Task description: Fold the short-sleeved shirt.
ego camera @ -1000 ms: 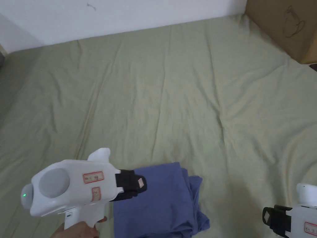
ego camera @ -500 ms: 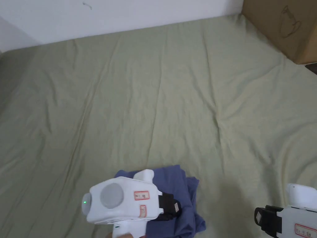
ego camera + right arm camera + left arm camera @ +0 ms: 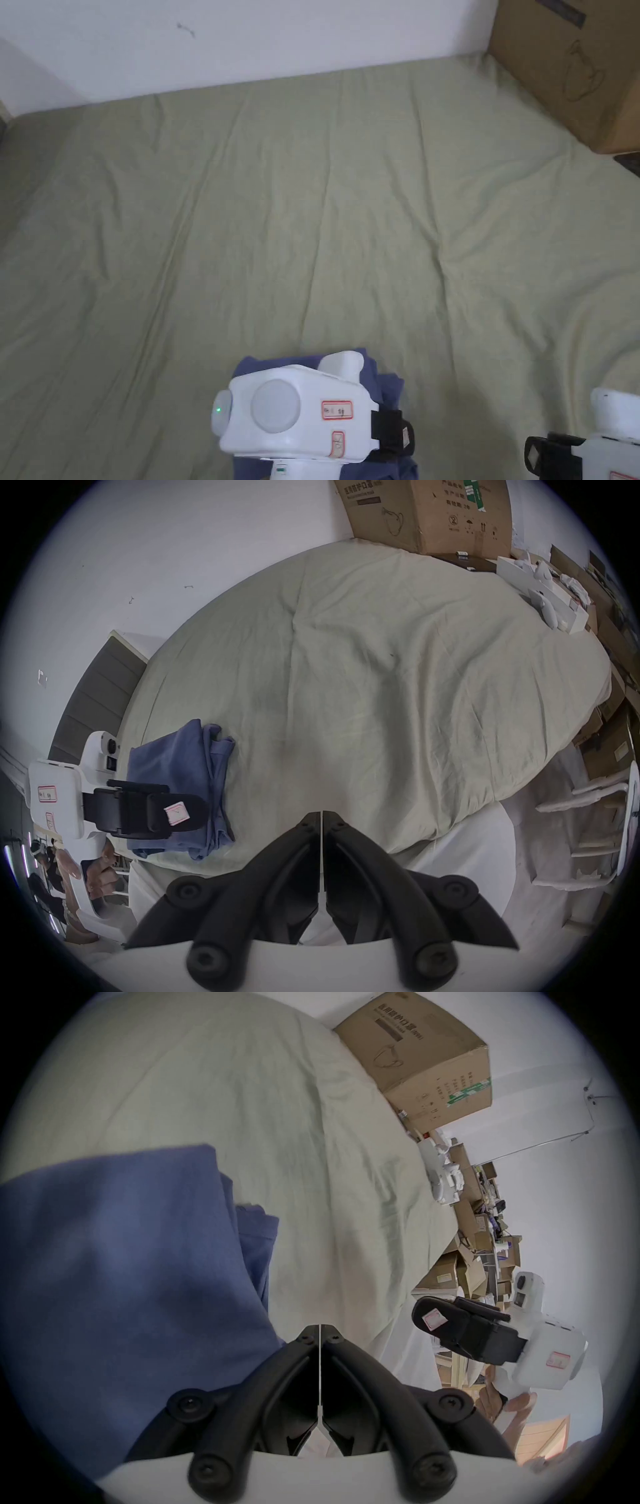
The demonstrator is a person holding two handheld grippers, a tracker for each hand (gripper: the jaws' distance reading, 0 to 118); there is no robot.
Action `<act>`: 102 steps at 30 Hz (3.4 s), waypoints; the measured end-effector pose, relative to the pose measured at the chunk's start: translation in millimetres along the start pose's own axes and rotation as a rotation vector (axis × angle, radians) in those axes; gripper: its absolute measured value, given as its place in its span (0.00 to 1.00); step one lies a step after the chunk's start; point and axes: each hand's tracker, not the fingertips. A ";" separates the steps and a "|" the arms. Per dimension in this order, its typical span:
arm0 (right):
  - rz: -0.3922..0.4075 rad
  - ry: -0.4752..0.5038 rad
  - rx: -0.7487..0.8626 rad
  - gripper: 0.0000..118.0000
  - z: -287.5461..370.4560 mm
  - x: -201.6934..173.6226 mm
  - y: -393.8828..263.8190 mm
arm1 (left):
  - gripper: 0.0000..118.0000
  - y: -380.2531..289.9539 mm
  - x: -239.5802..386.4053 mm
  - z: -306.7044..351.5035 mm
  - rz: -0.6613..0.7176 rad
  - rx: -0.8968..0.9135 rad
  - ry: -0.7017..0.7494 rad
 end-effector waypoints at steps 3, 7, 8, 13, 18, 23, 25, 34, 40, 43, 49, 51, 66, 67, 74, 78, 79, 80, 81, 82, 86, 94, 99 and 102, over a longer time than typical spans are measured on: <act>0.037 0.030 0.018 0.01 3.6 -14.2 8.8 | 0.00 -3.1 -14.6 48.4 0.015 0.108 -0.018; 0.129 0.132 0.017 0.01 2.8 -50.6 23.2 | 0.00 -16.8 -53.0 119.4 0.084 0.251 -0.013; 0.167 0.141 0.017 0.01 0.6 -64.1 26.8 | 0.00 -22.8 -66.0 133.8 0.110 0.278 -0.003; 0.313 0.233 -0.003 0.01 -17.8 -123.6 39.8 | 0.00 -52.1 -121.8 175.9 0.235 0.362 0.020; 0.420 0.234 -0.078 0.01 -56.8 -162.9 43.6 | 0.20 -71.7 -150.2 176.8 0.373 0.377 0.059; 0.437 0.143 -0.242 0.01 -124.1 -159.4 31.8 | 0.87 -71.4 -167.5 153.2 0.405 0.331 0.024; 0.408 0.142 -0.249 0.01 -130.3 -155.5 30.5 | 1.00 -68.8 -168.0 140.6 0.418 0.280 0.001; 0.384 0.167 -0.251 0.01 -123.6 -153.2 35.4 | 1.00 -39.6 -170.2 91.3 0.371 0.181 -0.073; 0.357 0.177 -0.257 0.01 -123.8 -150.4 37.1 | 1.00 -20.9 -168.4 72.7 0.394 0.150 -0.150; 0.361 0.175 -0.258 0.01 -123.3 -151.0 37.0 | 0.97 -21.6 -163.4 64.0 0.374 0.159 -0.173; 0.367 0.161 -0.250 0.01 -115.0 -160.7 37.1 | 0.29 -30.3 -181.5 71.8 0.420 0.171 -0.200; 0.412 0.133 -0.225 0.01 -108.8 -168.5 36.4 | 0.29 -30.8 -177.5 79.5 0.333 0.157 -0.136; 0.402 0.104 -0.188 0.01 -102.1 -174.6 48.3 | 0.28 3.2 -282.2 301.9 0.218 0.165 0.495; 0.399 0.100 -0.193 0.01 -103.7 -174.1 47.9 | 0.28 5.4 -292.2 314.9 0.229 0.147 0.550; 0.380 0.074 -0.220 0.01 -112.4 -173.3 43.3 | 0.29 13.1 -339.3 364.9 0.227 0.059 0.956; 0.379 0.075 -0.232 0.01 -115.5 -174.0 42.9 | 0.89 10.1 -348.8 373.5 0.321 0.082 0.973; 0.378 0.076 -0.233 0.01 -115.7 -174.1 43.0 | 0.94 8.1 -345.1 376.2 0.323 0.115 0.973; 0.377 0.076 -0.233 0.01 -115.9 -174.0 43.1 | 0.93 6.8 -339.9 379.3 0.314 0.158 0.949; 0.377 0.077 -0.234 0.01 -116.6 -173.7 43.5 | 0.92 6.7 -335.5 382.0 0.313 0.188 0.927; 0.375 0.075 -0.234 0.01 -116.5 -172.9 43.4 | 0.90 7.0 -328.9 383.1 0.329 0.204 0.915; 0.355 0.083 -0.227 0.01 -114.4 -167.7 43.9 | 0.01 7.1 -283.6 380.9 0.239 0.304 0.834; 0.314 0.132 -0.171 0.01 -94.0 -153.7 44.6 | 0.00 -2.8 -167.1 320.6 0.104 0.471 0.760; 0.285 0.161 -0.055 0.01 -66.1 -145.5 53.3 | 0.00 -4.0 -96.7 278.4 -0.071 0.562 0.786; 0.279 0.169 0.007 0.01 -47.8 -142.9 60.0 | 0.00 -4.6 -52.6 253.8 -0.156 0.632 0.827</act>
